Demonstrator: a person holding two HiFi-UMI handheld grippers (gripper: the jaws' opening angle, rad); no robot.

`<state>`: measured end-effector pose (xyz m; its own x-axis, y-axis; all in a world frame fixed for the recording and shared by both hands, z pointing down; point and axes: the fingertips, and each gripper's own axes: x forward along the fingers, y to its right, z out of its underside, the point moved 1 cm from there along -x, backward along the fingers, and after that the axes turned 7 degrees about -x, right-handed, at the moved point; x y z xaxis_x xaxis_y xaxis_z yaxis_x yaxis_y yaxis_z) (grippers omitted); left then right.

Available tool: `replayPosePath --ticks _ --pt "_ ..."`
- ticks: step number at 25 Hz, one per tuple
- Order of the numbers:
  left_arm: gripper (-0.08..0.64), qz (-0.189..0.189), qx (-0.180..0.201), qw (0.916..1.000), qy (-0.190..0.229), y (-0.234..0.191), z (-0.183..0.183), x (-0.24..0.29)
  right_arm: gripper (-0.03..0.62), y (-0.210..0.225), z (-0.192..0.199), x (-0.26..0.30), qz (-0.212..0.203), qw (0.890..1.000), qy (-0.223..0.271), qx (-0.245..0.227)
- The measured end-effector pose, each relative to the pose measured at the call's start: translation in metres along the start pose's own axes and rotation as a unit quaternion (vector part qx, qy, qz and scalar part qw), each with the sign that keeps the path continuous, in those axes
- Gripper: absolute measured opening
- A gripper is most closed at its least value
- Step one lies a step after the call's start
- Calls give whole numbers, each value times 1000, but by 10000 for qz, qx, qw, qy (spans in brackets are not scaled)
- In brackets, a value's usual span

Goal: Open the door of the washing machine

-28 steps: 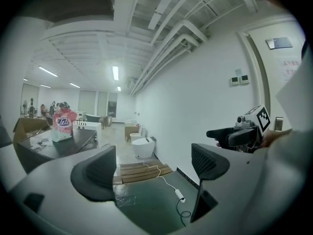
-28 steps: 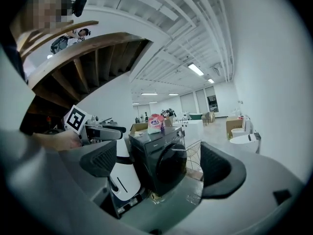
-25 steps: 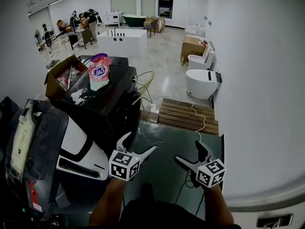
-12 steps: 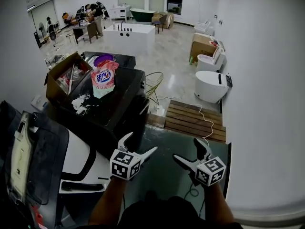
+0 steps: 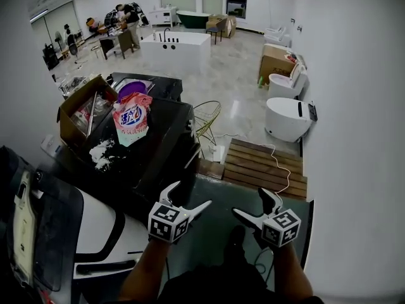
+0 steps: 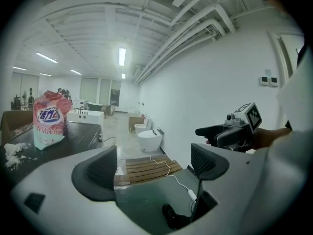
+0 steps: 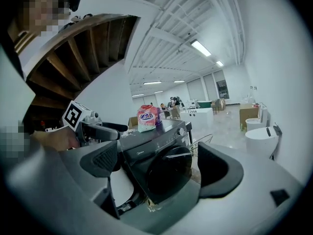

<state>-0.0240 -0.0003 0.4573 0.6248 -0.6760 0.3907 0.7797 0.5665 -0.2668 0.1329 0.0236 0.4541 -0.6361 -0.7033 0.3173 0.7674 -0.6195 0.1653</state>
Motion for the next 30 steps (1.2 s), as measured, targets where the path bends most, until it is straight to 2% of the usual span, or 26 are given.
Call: replayPosePath --ticks 10,16,19,24,30 --pt "492 -404 -271 9987 -137 -39 -58 126 514 125 -40 91 -670 9976 -149 -40" --pt "492 -630 -365 9971 -232 -51 -83 185 510 183 -49 115 -991 9947 -275 -85" --pt "492 -638 -409 9971 -115 -51 -96 206 503 207 -53 125 -1087 9933 -369 -129" --pt "492 -742 -630 9952 -111 -66 -93 220 491 219 -64 151 -1268 9909 -404 -226" --pt "491 -854 -879 9925 0 -112 -102 221 476 212 -84 192 -1490 9860 -623 -423"
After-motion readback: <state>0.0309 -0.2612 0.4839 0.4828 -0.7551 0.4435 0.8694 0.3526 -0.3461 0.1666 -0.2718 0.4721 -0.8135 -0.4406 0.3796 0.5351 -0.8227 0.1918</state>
